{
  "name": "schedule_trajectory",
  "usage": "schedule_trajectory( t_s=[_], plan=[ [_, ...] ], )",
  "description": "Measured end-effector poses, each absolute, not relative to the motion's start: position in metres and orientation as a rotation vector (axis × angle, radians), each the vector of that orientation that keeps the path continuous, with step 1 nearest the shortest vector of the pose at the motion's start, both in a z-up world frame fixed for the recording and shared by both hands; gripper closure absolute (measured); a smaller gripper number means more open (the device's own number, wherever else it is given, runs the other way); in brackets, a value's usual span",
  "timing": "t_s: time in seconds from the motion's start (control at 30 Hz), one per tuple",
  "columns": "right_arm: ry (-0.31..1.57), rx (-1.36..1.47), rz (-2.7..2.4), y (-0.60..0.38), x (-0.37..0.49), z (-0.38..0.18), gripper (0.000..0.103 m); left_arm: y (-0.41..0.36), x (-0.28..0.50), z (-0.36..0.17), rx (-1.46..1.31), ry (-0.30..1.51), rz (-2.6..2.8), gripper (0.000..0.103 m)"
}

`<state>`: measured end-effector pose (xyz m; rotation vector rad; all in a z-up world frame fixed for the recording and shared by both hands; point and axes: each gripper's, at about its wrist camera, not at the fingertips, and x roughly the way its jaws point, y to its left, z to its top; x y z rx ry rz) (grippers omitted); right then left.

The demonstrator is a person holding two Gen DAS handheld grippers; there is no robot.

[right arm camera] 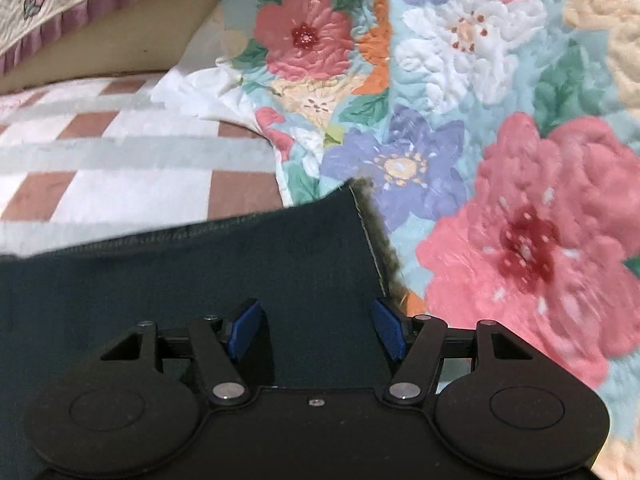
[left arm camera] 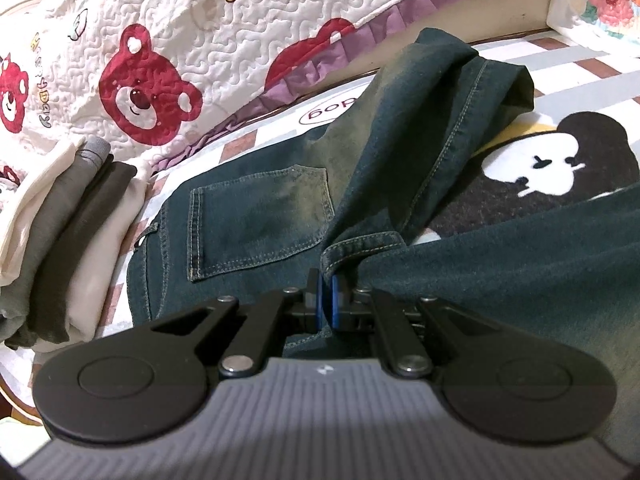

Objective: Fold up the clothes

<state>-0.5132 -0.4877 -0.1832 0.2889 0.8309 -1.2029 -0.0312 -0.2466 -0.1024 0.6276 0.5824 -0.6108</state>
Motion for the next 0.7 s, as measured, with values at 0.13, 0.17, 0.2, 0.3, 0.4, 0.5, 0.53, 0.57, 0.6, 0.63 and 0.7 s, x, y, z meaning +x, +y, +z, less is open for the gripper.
schedule_trajectory(
  t_s=[0.13, 0.17, 0.2, 0.3, 0.4, 0.5, 0.53, 0.57, 0.6, 0.63, 0.7],
  plan=[
    [0.838, 0.284, -1.155, -0.502, -0.511, -0.178, 0.099, -0.243, -0.034, -0.086, 0.576, 0.575, -0.635, 0.101],
    [0.796, 0.293, -1.145, -0.502, -0.514, -0.172, 0.100, -0.241, -0.036, -0.078, 0.565, 0.556, -0.636, 0.101],
    [0.760, 0.291, -1.139, -0.502, -0.517, -0.165, 0.100, -0.238, -0.036, -0.070, 0.545, 0.543, -0.638, 0.101],
    [0.659, 0.207, -1.158, -0.491, -0.520, -0.137, 0.102, -0.230, -0.029, -0.045, 0.448, 0.535, -0.651, 0.100],
    [0.536, 0.178, -1.204, -0.486, -0.525, -0.108, 0.102, -0.231, -0.017, -0.040, 0.378, 0.567, -0.637, 0.100],
    [0.478, 0.178, -1.281, -0.500, -0.526, -0.095, 0.103, -0.236, 0.002, -0.055, 0.317, 0.613, -0.591, 0.100],
    [0.487, 0.167, -1.314, -0.508, -0.524, -0.095, 0.103, -0.239, 0.009, -0.064, 0.303, 0.630, -0.563, 0.100],
    [0.521, 0.141, -1.360, -0.517, -0.518, -0.099, 0.103, -0.243, 0.013, -0.075, 0.310, 0.645, -0.531, 0.098],
    [0.551, 0.124, -1.396, -0.525, -0.514, -0.103, 0.103, -0.248, 0.016, -0.086, 0.333, 0.664, -0.505, 0.095],
    [0.563, 0.147, -1.401, -0.530, -0.512, -0.105, 0.101, -0.253, 0.016, -0.096, 0.355, 0.680, -0.483, 0.092],
    [0.531, 0.259, -1.380, -0.527, -0.517, -0.106, 0.095, -0.256, 0.003, -0.099, 0.394, 0.669, -0.488, 0.086]
  ],
)
